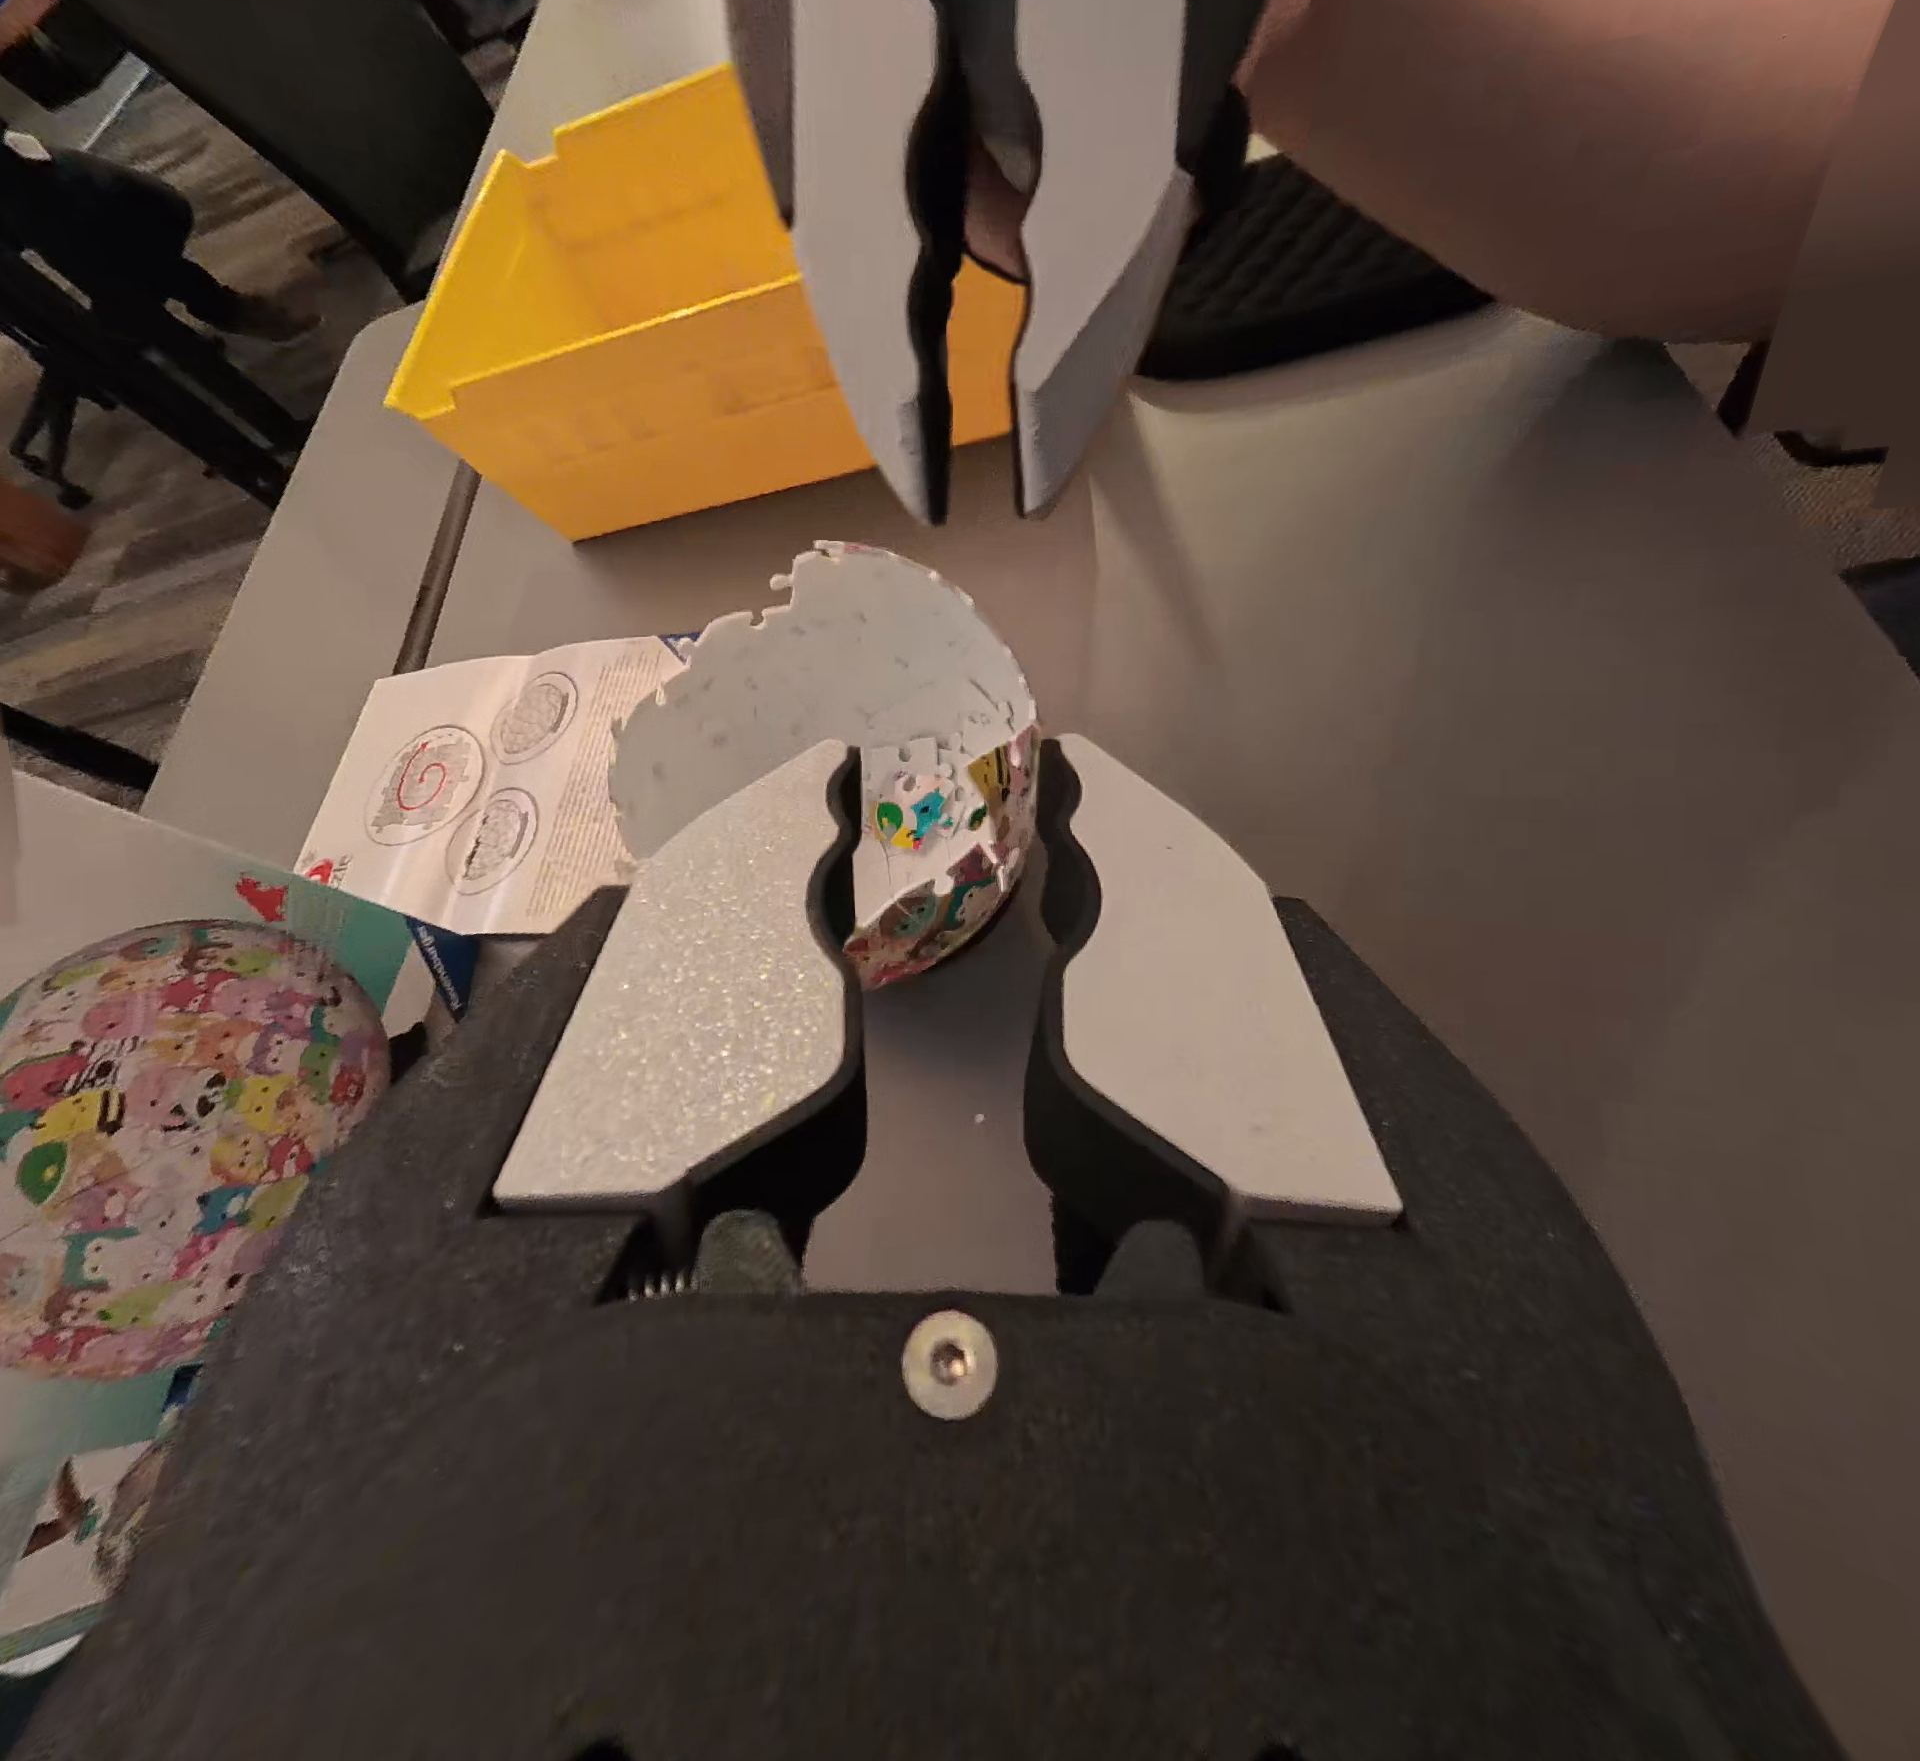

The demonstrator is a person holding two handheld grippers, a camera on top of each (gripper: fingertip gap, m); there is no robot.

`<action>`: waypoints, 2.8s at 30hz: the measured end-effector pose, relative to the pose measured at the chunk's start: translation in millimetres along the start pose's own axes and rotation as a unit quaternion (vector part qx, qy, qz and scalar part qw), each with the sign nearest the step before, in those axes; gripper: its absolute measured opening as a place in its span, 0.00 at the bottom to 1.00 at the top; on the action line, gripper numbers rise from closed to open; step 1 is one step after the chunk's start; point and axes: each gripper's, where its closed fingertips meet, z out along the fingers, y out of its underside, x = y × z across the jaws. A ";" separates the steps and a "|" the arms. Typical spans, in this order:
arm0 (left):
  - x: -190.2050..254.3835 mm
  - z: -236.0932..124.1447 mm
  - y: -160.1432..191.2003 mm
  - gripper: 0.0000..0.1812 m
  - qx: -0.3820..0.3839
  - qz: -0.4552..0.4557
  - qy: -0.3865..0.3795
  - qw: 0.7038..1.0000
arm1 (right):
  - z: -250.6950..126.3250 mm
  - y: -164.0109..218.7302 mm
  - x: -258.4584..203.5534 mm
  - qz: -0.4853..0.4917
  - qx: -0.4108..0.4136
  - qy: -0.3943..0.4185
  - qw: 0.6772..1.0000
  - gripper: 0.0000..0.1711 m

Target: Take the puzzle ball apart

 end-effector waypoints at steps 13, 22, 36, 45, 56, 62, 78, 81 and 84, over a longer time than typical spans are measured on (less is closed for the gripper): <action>-14.4 1.5 33.4 0.15 -0.028 -0.016 -0.015 0.999 | 33.0 24.8 9.3 0.019 0.022 0.132 0.991 0.16; -4.4 15.4 33.7 0.15 0.007 -0.008 0.019 1.000 | 40.0 26.7 8.0 0.030 0.023 0.122 0.992 0.15; -4.7 25.9 47.4 0.15 -0.050 0.050 -0.011 0.997 | 50.5 39.4 4.7 0.019 -0.018 0.116 0.993 0.10; -1.4 32.0 53.8 0.13 -0.066 0.052 -0.001 0.996 | 52.7 43.7 3.1 0.042 -0.015 0.094 0.995 0.03; 5.0 32.0 54.7 0.11 -0.061 0.040 0.023 0.997 | 49.5 42.8 4.1 0.086 0.011 0.068 0.994 0.03; 6.2 32.2 53.1 0.11 -0.063 0.043 0.024 0.997 | 46.2 40.8 5.4 0.101 0.024 0.064 0.993 0.03; -4.5 -4.7 39.8 0.10 -0.039 0.034 -0.004 0.999 | 22.6 19.7 1.0 0.134 0.055 0.037 0.989 0.13; -7.8 -6.9 45.4 0.09 -0.051 0.034 -0.013 0.998 | 27.9 19.8 5.4 0.126 0.038 0.055 0.990 0.13; -10.7 -1.6 54.6 0.09 -0.072 0.038 -0.017 0.997 | 32.7 18.8 3.7 0.135 0.009 0.045 0.990 0.13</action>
